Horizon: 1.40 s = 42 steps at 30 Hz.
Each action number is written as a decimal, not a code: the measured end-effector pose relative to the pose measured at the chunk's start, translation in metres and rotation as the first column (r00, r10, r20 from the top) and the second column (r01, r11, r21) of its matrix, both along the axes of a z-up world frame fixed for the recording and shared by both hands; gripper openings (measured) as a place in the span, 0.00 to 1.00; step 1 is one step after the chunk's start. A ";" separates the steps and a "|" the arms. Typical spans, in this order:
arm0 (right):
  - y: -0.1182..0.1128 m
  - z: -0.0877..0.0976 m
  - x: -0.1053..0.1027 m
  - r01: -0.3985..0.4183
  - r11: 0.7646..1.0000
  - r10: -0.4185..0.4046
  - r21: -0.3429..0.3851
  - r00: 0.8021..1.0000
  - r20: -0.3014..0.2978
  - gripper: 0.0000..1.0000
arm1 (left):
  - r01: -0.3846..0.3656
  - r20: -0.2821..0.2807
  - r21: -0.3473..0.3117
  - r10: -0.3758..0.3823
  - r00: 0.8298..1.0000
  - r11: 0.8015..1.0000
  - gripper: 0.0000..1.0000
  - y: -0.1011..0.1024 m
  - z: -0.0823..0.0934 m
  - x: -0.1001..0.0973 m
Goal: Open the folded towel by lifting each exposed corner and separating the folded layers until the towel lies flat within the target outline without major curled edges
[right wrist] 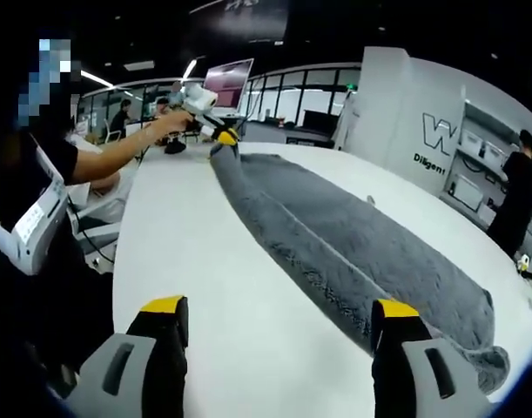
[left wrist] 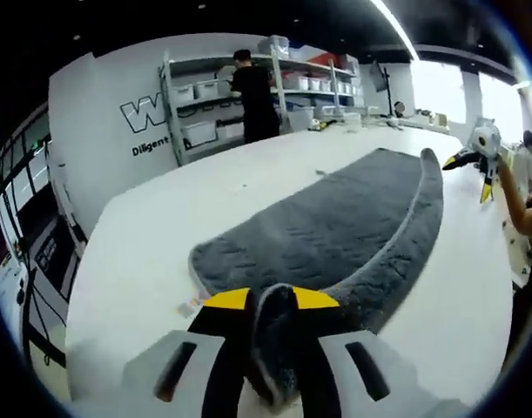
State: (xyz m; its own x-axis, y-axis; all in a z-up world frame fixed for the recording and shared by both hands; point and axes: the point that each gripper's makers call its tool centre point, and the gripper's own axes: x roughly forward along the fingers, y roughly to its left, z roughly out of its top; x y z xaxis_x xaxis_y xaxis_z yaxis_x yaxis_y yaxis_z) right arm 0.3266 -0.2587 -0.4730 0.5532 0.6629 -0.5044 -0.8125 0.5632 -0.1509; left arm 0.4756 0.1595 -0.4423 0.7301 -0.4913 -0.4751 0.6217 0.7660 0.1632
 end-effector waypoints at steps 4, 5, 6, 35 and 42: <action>-0.002 -0.002 0.000 0.006 1.000 -0.006 -0.001 1.000 -0.003 0.87 | 0.015 0.035 0.011 -0.015 0.999 1.000 0.03 -0.002 0.008 -0.005; -0.002 -0.002 0.000 0.006 1.000 -0.006 -0.001 1.000 -0.004 0.87 | 0.017 0.042 0.017 -0.017 0.999 1.000 0.03 -0.002 0.010 -0.007; -0.002 -0.003 0.000 0.007 1.000 -0.007 -0.001 1.000 -0.005 0.87 | 0.020 0.049 0.023 -0.022 0.999 1.000 0.03 -0.002 0.012 -0.010; 0.003 -0.001 -0.004 0.002 1.000 -0.002 -0.024 1.000 -0.003 0.87 | 0.322 0.149 0.040 -0.324 0.934 0.946 0.03 -0.009 0.015 -0.130; 0.005 -0.002 -0.005 -0.002 1.000 0.002 -0.027 1.000 -0.007 0.87 | 0.400 0.056 0.084 -0.405 0.913 0.913 0.03 -0.010 -0.017 -0.151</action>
State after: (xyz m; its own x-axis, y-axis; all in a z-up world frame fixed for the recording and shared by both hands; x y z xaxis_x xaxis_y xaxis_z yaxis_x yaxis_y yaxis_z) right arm 0.3214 -0.2535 -0.4750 0.5486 0.6501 -0.5257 -0.8144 0.5577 -0.1602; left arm 0.3243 0.1496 -0.4594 0.5100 -0.7182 -0.4733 0.8599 0.4383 0.2615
